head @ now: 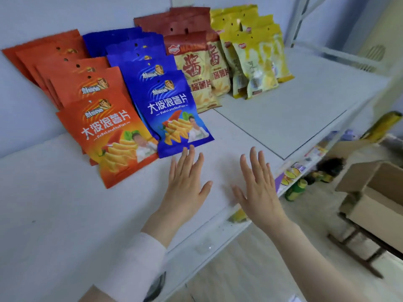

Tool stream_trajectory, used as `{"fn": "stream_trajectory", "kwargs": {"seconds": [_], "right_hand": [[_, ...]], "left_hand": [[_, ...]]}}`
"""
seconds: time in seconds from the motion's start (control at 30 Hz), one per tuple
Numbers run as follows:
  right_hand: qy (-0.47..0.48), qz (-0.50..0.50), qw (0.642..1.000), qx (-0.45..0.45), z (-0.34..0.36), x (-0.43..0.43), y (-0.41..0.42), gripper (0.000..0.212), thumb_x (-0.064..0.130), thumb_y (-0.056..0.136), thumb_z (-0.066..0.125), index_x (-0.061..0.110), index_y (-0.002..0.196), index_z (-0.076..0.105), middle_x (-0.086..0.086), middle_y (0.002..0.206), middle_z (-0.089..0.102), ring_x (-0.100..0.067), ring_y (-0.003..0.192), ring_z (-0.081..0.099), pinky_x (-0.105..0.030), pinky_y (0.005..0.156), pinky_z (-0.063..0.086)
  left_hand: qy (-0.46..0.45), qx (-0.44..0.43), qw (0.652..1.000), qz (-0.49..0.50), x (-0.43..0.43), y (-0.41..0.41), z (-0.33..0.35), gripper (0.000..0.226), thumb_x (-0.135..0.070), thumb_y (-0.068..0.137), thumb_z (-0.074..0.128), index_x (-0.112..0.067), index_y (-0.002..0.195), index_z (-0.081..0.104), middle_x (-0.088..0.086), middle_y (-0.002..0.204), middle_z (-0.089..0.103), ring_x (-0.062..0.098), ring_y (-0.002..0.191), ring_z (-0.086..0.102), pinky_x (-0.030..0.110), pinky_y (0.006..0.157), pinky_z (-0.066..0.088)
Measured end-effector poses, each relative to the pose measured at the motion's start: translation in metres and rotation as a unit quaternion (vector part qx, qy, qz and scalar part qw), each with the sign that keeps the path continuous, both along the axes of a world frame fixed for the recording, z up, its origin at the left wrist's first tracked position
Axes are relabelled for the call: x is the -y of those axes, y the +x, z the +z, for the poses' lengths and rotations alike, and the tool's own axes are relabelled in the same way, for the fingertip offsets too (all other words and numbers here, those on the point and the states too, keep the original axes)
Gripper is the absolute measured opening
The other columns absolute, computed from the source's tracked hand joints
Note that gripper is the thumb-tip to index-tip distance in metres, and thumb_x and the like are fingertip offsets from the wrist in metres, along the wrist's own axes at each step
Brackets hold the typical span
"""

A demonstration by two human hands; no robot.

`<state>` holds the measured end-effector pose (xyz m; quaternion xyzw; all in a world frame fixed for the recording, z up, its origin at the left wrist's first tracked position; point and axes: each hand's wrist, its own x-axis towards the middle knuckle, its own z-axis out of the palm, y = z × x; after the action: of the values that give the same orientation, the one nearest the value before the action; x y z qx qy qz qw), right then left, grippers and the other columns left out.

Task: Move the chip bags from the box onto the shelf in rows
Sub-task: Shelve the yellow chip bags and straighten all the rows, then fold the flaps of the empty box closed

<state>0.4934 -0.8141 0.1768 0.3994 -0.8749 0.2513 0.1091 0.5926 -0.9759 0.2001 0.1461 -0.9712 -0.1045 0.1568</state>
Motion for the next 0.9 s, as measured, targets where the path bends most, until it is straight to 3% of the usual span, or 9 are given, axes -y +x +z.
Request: {"fn": "stream_trajectory", "kwargs": {"seconds": [0.23, 0.33, 0.47, 0.53, 0.77, 0.9], "right_hand": [[0.056, -0.073, 0.996, -0.003, -0.019, -0.175, -0.057, 0.064, 0.041, 0.088, 0.038, 0.008, 0.142, 0.027, -0.018, 0.149, 0.026, -0.032, 0.139, 0.018, -0.045, 0.113, 0.018], [0.085, -0.130, 0.988, 0.009, -0.030, -0.243, -0.076, 0.068, 0.034, 0.085, 0.059, 0.008, 0.141, 0.031, -0.017, 0.148, 0.031, -0.032, 0.137, 0.024, -0.048, 0.109, 0.023], [0.116, -0.204, 0.971, 0.048, -0.041, -0.318, -0.097, 0.073, 0.026, 0.075, 0.075, 0.005, 0.136, 0.041, -0.019, 0.144, 0.037, -0.038, 0.133, 0.032, -0.051, 0.104, 0.025], [0.122, -0.248, 0.959, 0.065, -0.046, -0.350, -0.110, 0.070, 0.024, 0.074, 0.075, 0.004, 0.134, 0.044, -0.020, 0.141, 0.040, -0.042, 0.130, 0.035, -0.054, 0.101, 0.028], [0.177, -0.336, 0.920, 0.101, -0.068, -0.420, -0.176, 0.065, 0.026, 0.081, 0.069, 0.005, 0.136, 0.043, -0.020, 0.142, 0.039, -0.040, 0.133, 0.032, -0.052, 0.104, 0.028], [0.182, -0.366, 0.900, 0.153, -0.077, -0.437, -0.220, 0.061, 0.031, 0.093, 0.052, 0.009, 0.144, 0.028, -0.014, 0.152, 0.022, -0.033, 0.141, 0.013, -0.044, 0.113, 0.012]], "left_hand": [[-0.012, 0.020, 0.995, -0.101, -0.151, -0.097, -0.010, 0.064, -0.039, 0.078, 0.041, -0.002, 0.130, 0.047, 0.023, 0.141, 0.040, 0.027, 0.132, 0.024, 0.037, 0.109, 0.006], [-0.008, 0.046, 0.987, -0.154, -0.214, -0.141, -0.016, 0.065, -0.042, 0.078, 0.039, -0.002, 0.129, 0.049, 0.020, 0.143, 0.038, 0.031, 0.135, 0.033, 0.035, 0.110, 0.006], [0.017, 0.081, 0.968, -0.235, -0.288, -0.192, -0.034, 0.063, -0.042, 0.095, 0.037, -0.012, 0.147, 0.018, 0.007, 0.156, -0.003, 0.014, 0.141, -0.012, 0.026, 0.109, -0.018], [0.017, 0.116, 0.958, -0.262, -0.319, -0.220, -0.047, 0.063, -0.039, 0.097, 0.039, -0.015, 0.148, 0.011, 0.005, 0.156, -0.011, 0.014, 0.142, -0.015, 0.027, 0.109, -0.019], [0.037, 0.200, 0.923, -0.328, -0.391, -0.322, -0.081, 0.063, -0.038, 0.096, 0.039, -0.016, 0.148, 0.012, 0.005, 0.157, -0.006, 0.016, 0.143, -0.010, 0.035, 0.116, -0.007], [0.060, 0.247, 0.903, -0.346, -0.417, -0.378, -0.095, 0.061, -0.038, 0.097, 0.039, -0.016, 0.148, 0.013, 0.005, 0.157, -0.002, 0.017, 0.144, -0.007, 0.036, 0.116, -0.006]]}}
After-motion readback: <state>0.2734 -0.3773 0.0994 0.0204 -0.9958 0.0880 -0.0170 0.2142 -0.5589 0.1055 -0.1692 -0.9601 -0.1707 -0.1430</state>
